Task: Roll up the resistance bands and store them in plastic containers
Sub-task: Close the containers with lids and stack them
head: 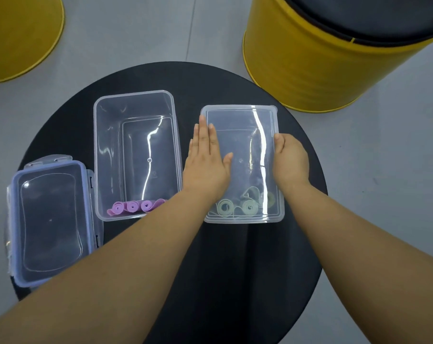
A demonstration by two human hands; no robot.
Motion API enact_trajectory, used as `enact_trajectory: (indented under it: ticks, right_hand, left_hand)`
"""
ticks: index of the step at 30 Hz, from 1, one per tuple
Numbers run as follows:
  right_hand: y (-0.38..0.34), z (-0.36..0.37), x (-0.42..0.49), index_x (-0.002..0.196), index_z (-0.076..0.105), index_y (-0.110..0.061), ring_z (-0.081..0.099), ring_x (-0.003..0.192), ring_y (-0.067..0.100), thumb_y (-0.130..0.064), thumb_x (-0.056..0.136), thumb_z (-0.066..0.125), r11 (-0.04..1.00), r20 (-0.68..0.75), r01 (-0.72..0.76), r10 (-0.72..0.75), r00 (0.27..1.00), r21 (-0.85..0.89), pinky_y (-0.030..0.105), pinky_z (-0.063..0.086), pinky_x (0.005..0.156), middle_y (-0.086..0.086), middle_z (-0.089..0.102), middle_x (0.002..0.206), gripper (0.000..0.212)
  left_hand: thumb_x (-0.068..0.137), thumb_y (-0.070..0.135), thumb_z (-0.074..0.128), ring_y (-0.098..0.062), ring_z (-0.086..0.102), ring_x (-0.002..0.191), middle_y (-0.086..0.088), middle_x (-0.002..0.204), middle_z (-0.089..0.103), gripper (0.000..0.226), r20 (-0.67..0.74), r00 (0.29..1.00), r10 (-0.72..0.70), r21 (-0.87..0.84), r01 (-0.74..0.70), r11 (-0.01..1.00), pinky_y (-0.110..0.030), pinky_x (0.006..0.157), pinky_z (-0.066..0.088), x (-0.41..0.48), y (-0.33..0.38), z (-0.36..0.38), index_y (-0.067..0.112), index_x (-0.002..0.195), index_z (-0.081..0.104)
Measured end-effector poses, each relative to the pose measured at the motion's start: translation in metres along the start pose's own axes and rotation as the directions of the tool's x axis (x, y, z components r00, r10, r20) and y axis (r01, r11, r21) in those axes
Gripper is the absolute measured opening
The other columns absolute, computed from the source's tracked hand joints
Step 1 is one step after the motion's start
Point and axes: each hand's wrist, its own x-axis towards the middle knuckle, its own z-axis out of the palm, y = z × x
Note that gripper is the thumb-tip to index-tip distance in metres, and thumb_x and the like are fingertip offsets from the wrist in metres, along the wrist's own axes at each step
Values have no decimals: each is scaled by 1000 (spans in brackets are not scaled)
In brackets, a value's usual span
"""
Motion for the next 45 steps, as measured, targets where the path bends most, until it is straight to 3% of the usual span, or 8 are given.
enact_trajectory:
  ticks: [13,18,21,25,34,38,42,45]
  right_hand:
    - [0,-1,1,108,56,-4,47,80,19,-29,103,25,999,23,20,-19,1000,-40,28,30,65,10,57,99,40]
    - [-2,-5,2,115,54,-8,51,86,20,-29,103,25,999,45,26,-24,999,-39,31,36,68,11,58,111,38]
    - [-13,-10,8,140,36,-19,51,112,24,-23,102,31,995,37,81,-78,996,-66,36,42,80,7,45,136,39]
    - [-20,-6,13,151,10,-21,19,141,23,-30,102,29,895,129,331,-305,943,-300,40,34,104,-8,2,160,53]
    - [-12,2,18,151,1,-18,30,136,24,-49,98,27,836,185,373,-325,927,-403,43,41,94,-10,-9,159,67]
    - [-13,-3,16,151,1,-20,17,143,23,-47,98,31,881,230,367,-307,923,-298,43,34,105,-11,-14,158,67]
    - [-1,-12,-21,151,12,-21,20,142,22,-39,96,46,977,99,209,-203,974,-50,41,31,107,-1,1,159,66]
    - [19,-16,-67,142,33,-19,48,120,19,-39,91,56,977,22,-41,37,999,207,34,44,95,2,35,140,60]
  left_hand:
    - [94,38,36,-27,-10,145,-15,157,-5,66,-22,1000,-7,190,11,982,-36,117,-7,16,10,-17,4,146,14]
    - [95,31,28,-24,-17,144,-12,156,-17,68,54,993,109,246,-118,962,-33,113,-14,30,14,-16,8,149,-6]
    - [98,45,18,-24,-18,143,-13,155,-20,68,36,991,129,300,-134,944,-34,113,-15,31,7,-9,9,148,-11]
    - [96,51,13,-23,-20,143,-13,155,-20,71,8,989,150,324,-145,935,-34,112,-17,32,4,-4,9,147,-12]
    - [96,51,14,-24,-18,144,-14,155,-19,72,-15,988,156,341,-142,929,-35,112,-17,34,4,4,8,147,-12]
    - [96,52,15,-24,-17,144,-14,156,-18,72,2,990,140,346,-132,929,-35,113,-15,31,5,2,8,147,-11]
    - [98,40,29,-32,10,145,-18,155,16,63,-141,969,203,180,-176,968,-38,116,2,14,9,-4,4,148,17]
    - [88,28,42,-30,51,111,-17,116,58,40,-431,893,131,-115,-198,973,-32,99,33,-34,12,-2,4,116,57]
